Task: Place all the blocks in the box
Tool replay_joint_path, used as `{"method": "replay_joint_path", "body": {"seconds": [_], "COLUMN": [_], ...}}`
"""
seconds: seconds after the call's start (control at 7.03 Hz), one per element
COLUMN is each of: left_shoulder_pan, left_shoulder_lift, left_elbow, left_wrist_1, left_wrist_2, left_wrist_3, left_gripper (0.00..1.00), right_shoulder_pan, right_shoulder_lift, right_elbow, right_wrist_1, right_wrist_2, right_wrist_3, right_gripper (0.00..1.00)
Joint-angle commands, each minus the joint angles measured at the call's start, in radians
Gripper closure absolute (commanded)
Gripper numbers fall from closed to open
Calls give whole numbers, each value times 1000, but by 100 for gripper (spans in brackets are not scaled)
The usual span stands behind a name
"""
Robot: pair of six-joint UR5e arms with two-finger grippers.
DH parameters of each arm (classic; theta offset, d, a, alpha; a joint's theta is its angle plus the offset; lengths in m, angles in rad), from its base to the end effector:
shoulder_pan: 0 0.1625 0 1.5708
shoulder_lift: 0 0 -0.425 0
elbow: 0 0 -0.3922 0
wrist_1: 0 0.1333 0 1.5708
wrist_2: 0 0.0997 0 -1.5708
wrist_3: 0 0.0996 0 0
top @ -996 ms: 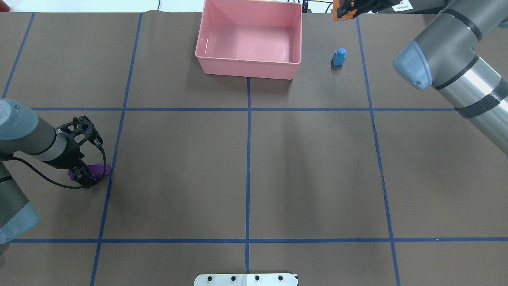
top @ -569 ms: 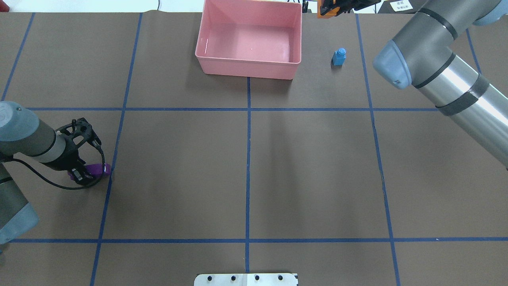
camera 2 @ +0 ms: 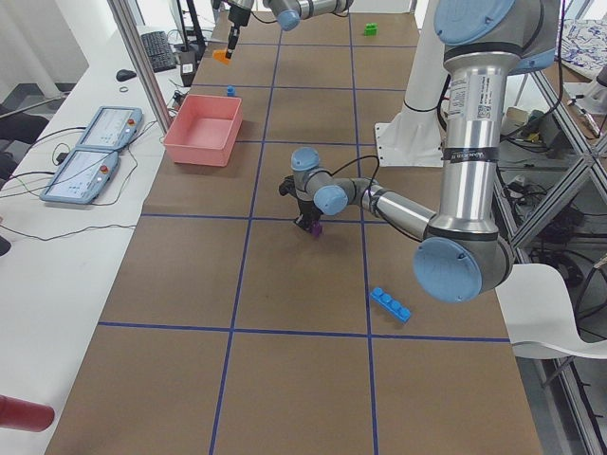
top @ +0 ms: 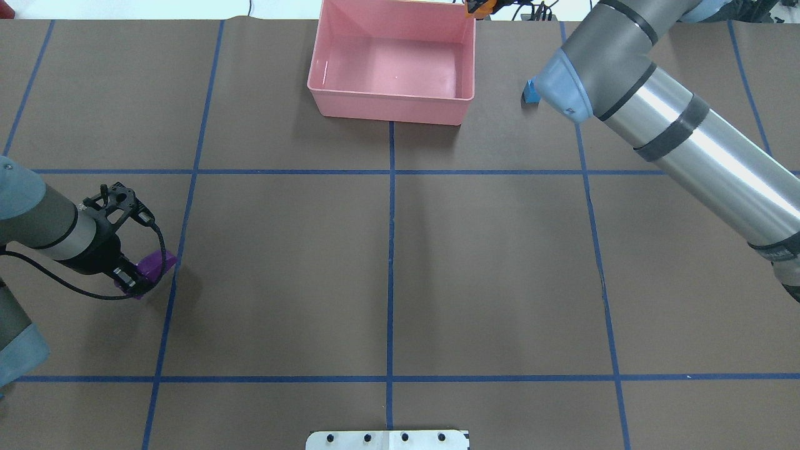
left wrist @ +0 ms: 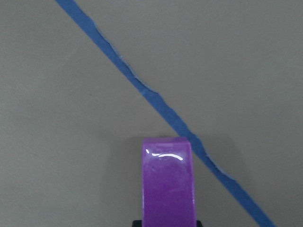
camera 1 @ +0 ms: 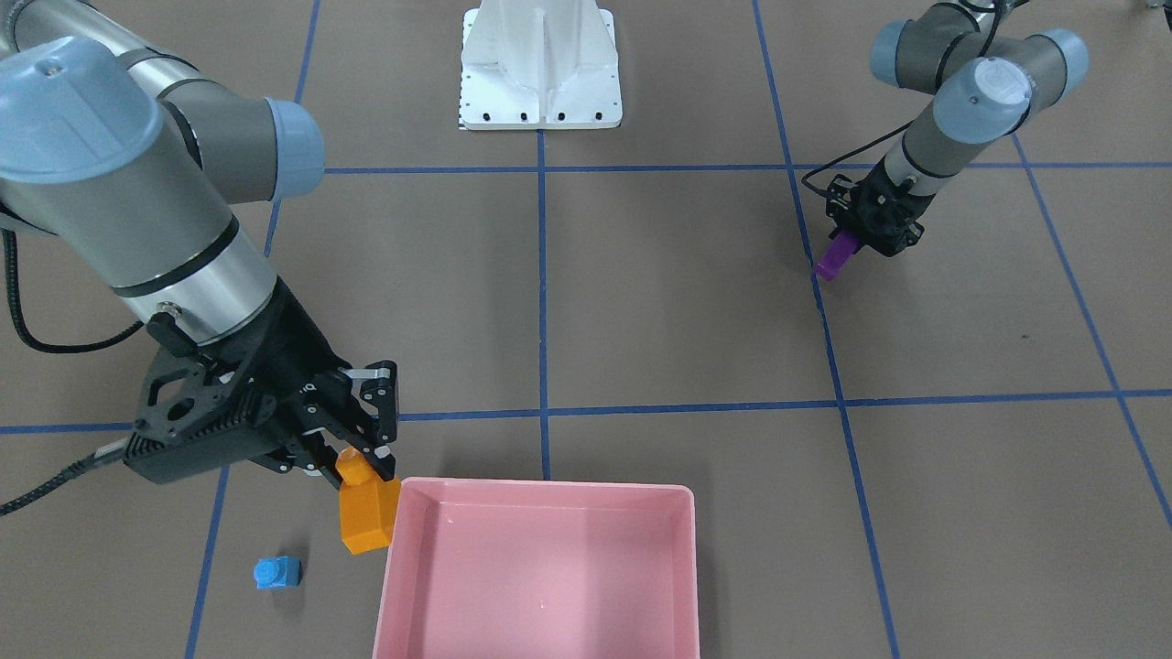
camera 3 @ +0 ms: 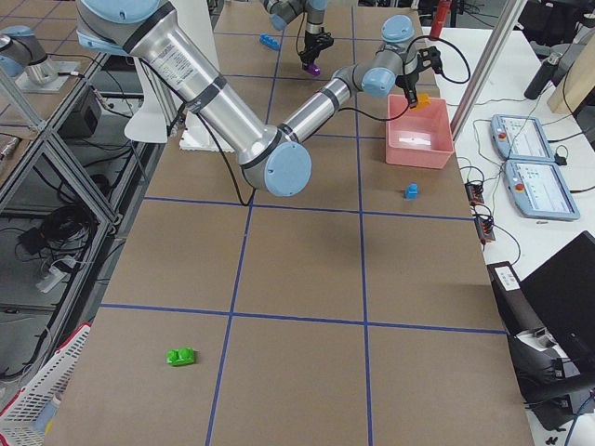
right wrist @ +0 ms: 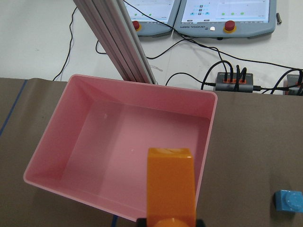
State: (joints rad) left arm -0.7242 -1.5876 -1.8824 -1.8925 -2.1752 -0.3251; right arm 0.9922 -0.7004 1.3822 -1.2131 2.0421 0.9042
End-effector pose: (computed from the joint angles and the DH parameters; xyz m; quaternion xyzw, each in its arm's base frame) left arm 0.3292 -0.3936 0.4658 0.0981 0.4036 0.3251 0.8496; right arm -0.3399 -0.6815 0.1483 0.2193 -0.4756 0.0224 0.8516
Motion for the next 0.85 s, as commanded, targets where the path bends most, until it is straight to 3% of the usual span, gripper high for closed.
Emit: {"method": "replay_joint_path", "body": {"seconds": [0.0, 0.14, 0.43, 0.71], "left_shoulder_pan": [-52, -117, -231, -264], "left_shoulder_lift": [-17, -50, -75, -95], "left_elbow": [-52, -55, -55, -55], "left_wrist_1": [3, 4, 10, 12], "left_wrist_2": [-67, -127, -224, -264], "left_wrist_3": [-49, -92, -94, -94], "left_gripper": [100, 100, 100, 100], "right_shoulder_pan": [-29, -55, -110, -119], "right_shoulder_lift": [112, 123, 148, 206], "right_elbow": [-171, -208, -366, -484], "right_wrist_1": [1, 3, 158, 204], "right_wrist_2": [-29, -68, -103, -121], "right_wrist_3": [-1, -1, -1, -2], "right_gripper": [100, 100, 100, 100]}}
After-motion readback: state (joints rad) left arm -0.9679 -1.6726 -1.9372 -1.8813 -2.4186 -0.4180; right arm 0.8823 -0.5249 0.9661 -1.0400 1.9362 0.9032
